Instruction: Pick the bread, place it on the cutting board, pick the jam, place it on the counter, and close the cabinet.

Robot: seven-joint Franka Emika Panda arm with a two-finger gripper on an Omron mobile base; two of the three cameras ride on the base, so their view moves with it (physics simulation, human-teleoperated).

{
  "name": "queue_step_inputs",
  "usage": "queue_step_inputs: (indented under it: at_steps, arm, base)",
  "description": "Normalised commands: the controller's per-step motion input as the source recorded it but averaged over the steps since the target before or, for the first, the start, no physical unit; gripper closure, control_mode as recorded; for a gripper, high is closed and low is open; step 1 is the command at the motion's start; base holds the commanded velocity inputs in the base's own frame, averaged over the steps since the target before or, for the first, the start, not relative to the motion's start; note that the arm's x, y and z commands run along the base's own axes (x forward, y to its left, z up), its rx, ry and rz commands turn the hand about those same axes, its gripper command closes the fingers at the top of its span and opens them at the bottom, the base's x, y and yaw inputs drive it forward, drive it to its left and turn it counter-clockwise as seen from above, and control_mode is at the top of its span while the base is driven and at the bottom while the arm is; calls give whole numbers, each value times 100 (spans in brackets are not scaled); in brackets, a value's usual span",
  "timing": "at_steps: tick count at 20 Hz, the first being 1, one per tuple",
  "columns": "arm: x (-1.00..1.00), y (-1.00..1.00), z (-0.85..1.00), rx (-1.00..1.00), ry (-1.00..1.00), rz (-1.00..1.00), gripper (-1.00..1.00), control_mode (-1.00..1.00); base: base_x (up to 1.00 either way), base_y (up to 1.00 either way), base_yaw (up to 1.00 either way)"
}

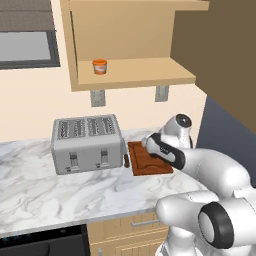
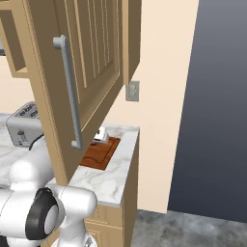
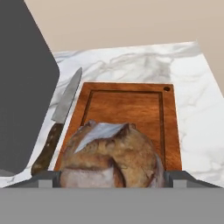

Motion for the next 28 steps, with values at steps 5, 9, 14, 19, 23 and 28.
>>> queue_step_inputs:
  at_steps: [5,9,14,19,23,28]
  arm:
    - [9,0,-25,0,3,0,100,-100]
    - [6,0,-26,0,2,0,100,-100]
    - [4,0,-20,0,3,0,100,-100]
    - [4,0,-14,0,6,0,100,-100]
    - [5,0,-13,0,5,0,100,-100]
    - [11,0,-14,0,1,0,100,-100]
  base:
    - [0,0,0]
    - [0,0,0]
    - [0,0,0]
    - [0,0,0]
    - [0,0,0]
    - [0,0,0]
